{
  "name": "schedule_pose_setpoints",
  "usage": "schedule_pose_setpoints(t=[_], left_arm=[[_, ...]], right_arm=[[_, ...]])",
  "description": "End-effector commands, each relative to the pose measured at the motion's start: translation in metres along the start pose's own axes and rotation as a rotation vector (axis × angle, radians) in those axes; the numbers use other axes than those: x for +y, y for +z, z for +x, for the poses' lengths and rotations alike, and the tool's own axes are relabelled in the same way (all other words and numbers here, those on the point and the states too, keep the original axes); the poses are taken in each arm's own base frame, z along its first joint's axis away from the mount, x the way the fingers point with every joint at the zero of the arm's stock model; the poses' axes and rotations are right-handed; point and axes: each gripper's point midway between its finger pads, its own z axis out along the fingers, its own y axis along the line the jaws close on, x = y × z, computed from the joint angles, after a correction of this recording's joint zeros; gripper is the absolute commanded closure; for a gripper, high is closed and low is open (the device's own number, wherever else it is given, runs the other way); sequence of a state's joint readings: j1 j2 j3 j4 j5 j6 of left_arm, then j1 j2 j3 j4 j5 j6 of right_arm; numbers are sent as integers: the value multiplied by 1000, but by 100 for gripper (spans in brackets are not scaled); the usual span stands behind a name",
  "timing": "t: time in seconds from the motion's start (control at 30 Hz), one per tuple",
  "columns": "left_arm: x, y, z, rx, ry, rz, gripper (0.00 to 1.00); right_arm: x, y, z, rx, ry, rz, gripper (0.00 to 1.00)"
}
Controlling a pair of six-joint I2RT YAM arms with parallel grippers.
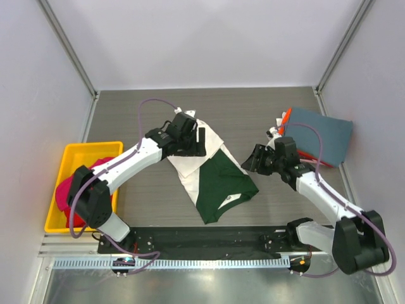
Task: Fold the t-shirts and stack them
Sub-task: Flatten the tshirt out
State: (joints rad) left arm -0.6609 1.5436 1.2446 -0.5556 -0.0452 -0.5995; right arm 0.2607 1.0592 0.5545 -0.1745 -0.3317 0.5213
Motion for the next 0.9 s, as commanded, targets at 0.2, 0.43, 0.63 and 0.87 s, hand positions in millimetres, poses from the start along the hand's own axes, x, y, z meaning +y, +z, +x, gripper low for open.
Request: schedule_pose_setpoints(t=[0.2,0.43,0.63,0.87], left_arm=[[15,3,-3,14,87,-93,28],[26,5,5,30,141,-115,29],[27,8,4,-22,125,-101,32],[15,20,14,-23,121,-9,32]], right_arm=[[49,25,-25,75,-228,-63,52],[56,49,-6,139,-389,30,57],[46,65,9,162,-450,100,58],[38,75,4,124,-485,166,57]])
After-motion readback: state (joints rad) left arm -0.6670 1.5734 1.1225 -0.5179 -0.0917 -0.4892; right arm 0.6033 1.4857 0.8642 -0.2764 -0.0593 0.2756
